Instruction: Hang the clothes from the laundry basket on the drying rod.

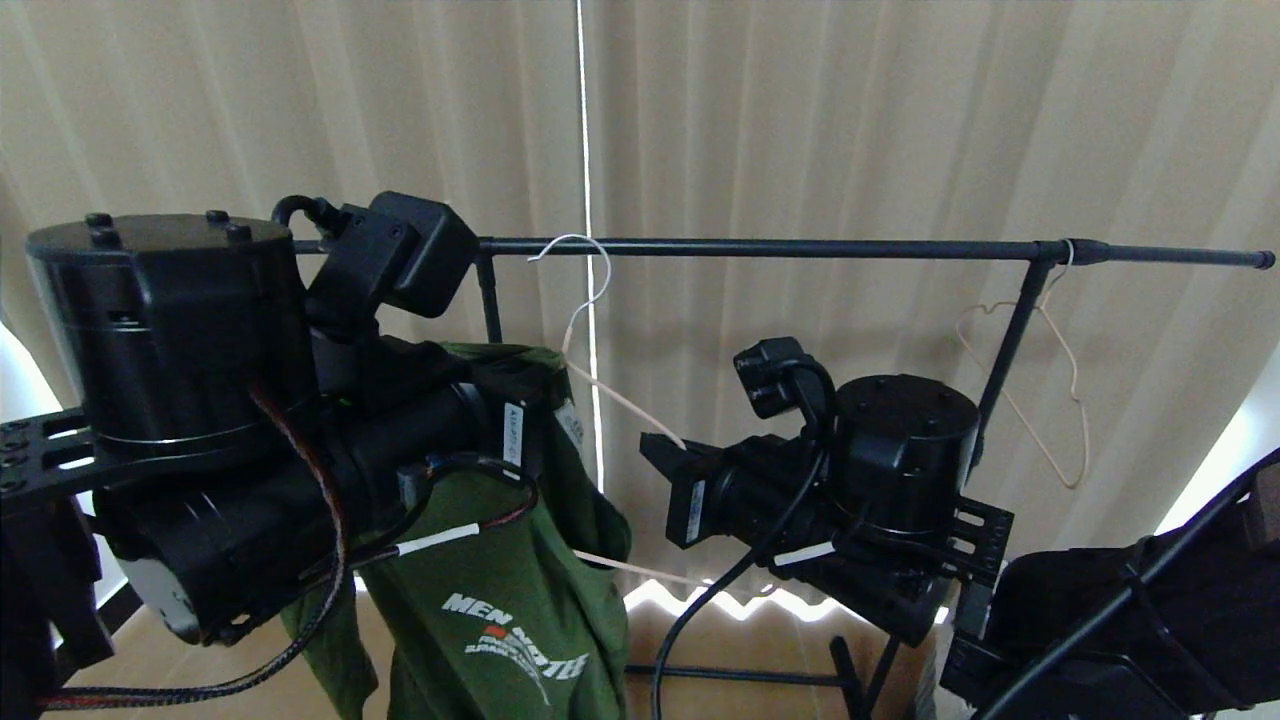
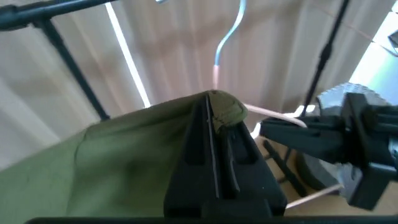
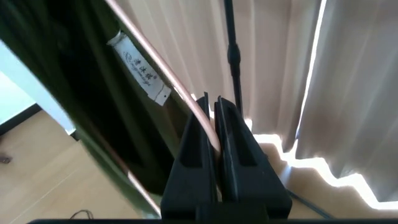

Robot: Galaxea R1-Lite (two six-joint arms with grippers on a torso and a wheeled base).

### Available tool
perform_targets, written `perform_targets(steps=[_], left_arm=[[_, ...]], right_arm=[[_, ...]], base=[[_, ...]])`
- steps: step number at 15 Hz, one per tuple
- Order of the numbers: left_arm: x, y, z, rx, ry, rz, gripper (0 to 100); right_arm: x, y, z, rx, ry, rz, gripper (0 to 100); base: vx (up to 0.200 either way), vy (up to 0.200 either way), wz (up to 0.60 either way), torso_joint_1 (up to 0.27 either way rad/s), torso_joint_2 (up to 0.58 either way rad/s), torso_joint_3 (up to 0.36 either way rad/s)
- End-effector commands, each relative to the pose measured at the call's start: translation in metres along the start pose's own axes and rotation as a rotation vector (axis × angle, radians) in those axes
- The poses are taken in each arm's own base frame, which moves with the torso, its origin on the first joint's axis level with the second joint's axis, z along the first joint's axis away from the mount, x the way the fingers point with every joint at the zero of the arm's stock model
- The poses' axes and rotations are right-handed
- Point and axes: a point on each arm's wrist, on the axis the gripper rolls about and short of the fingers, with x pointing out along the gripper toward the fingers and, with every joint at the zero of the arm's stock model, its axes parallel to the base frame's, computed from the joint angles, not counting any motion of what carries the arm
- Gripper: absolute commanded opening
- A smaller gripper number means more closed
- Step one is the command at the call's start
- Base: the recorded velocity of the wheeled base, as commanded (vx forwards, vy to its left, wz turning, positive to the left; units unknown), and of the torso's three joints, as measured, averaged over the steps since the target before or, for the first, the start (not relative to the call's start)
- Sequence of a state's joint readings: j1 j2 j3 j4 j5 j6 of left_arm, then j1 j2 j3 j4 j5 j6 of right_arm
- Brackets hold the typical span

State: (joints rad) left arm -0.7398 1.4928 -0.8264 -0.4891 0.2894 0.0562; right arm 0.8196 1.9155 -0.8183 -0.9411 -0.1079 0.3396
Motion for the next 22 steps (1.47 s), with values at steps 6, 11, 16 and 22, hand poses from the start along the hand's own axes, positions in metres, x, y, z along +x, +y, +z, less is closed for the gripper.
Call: perform_targets(steps=[6, 11, 16, 22], left_arm=[[-0.001, 0.000, -0.013, 0.012, 0.043, -0.015, 0], [-0.011, 0.003, -0.007, 0.006, 0.009, -0.018, 100], [-0.036, 0.018, -0.011, 0.047, -0.015, -0.052, 100], [-0.053, 0.023, -0.019, 0.098, -0.022, -0.064, 100]], right_arm=[[-0.015, -0.001, 0.021, 0.004, -0.064, 0.001, 0], [-0.017, -0.017, 0.028, -0.039, -0.083, -0.048, 0], [-0.033, -0.041, 0.034, -0.121, -0.094, -0.127, 0], [-0.051, -0.066, 0.040, -0.185, -0.100, -0.218, 0]], base=[[0.000, 0.000, 0.00, 0.000, 0.00, 0.000], [0.000, 0.000, 0.00, 0.000, 0.00, 0.000], [0.000, 0.000, 0.00, 0.000, 0.00, 0.000], [0.000, 0.000, 0.00, 0.000, 0.00, 0.000]])
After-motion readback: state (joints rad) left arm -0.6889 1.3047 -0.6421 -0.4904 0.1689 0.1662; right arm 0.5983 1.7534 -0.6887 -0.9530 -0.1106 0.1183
